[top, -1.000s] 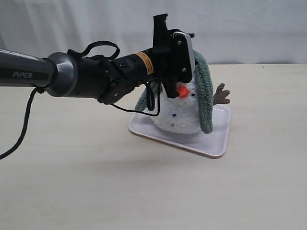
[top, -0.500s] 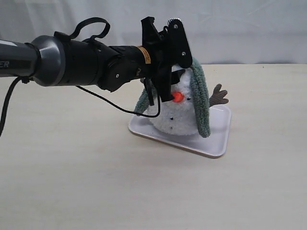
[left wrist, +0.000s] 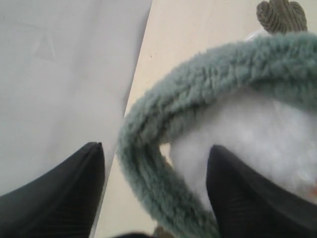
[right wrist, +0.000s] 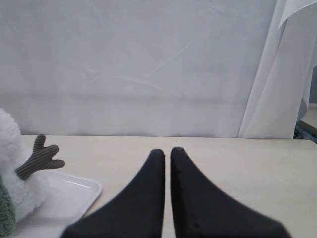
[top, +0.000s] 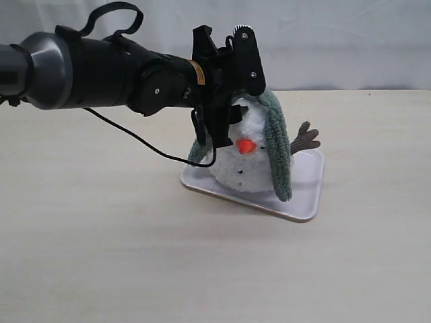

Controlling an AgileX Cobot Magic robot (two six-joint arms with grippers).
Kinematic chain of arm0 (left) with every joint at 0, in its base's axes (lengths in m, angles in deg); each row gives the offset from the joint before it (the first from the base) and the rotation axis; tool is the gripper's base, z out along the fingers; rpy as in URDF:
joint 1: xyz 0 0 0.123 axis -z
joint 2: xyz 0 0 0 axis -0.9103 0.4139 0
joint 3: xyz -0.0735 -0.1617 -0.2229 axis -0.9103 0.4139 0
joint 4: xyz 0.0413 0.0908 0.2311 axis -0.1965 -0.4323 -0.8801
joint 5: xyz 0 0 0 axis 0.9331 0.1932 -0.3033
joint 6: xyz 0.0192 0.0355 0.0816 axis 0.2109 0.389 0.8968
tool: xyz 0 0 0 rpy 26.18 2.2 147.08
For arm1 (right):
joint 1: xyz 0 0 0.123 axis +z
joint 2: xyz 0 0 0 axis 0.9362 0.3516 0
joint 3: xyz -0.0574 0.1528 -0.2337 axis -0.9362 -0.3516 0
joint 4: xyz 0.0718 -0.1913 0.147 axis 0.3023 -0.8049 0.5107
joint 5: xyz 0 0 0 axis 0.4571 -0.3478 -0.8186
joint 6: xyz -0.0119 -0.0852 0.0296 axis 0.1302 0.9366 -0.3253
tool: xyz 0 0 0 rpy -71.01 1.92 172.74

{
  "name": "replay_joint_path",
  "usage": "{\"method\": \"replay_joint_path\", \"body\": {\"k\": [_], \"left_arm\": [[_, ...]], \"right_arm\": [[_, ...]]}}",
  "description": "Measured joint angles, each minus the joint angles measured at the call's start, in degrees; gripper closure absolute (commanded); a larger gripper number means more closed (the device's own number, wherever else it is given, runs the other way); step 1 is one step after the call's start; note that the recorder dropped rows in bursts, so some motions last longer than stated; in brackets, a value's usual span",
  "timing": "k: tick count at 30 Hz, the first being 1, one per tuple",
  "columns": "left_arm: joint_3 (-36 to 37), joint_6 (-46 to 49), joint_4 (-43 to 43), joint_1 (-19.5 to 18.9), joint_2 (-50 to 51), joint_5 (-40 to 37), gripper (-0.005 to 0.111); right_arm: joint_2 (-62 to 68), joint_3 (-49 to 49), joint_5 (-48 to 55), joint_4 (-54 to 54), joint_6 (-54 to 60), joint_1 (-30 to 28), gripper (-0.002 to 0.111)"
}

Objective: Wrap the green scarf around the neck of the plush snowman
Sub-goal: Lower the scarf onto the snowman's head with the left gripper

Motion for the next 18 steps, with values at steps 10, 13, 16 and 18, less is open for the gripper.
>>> {"method": "replay_joint_path", "body": {"k": [10, 13, 16, 18], "left_arm": [[0.00, -4.18, 0.00, 0.00, -4.01, -11.33, 0.048], [0.00, -8.10, -0.22, 0.00, -4.39, -14.83, 0.048], [0.00, -10.78, -0.22, 0.00, -4.39, -18.48, 0.048], [0.00, -12.31, -0.22, 0.00, -4.39, -20.71, 0.048]], "right_arm": [[0.00, 0.00, 0.00, 0.00, 0.00, 0.00, 0.104], [0.00, 0.00, 0.00, 0.00, 0.00, 0.00, 0.104], [0.00, 0.00, 0.00, 0.00, 0.00, 0.00, 0.104], [0.00, 0.00, 0.00, 0.00, 0.00, 0.00, 0.104]]}}
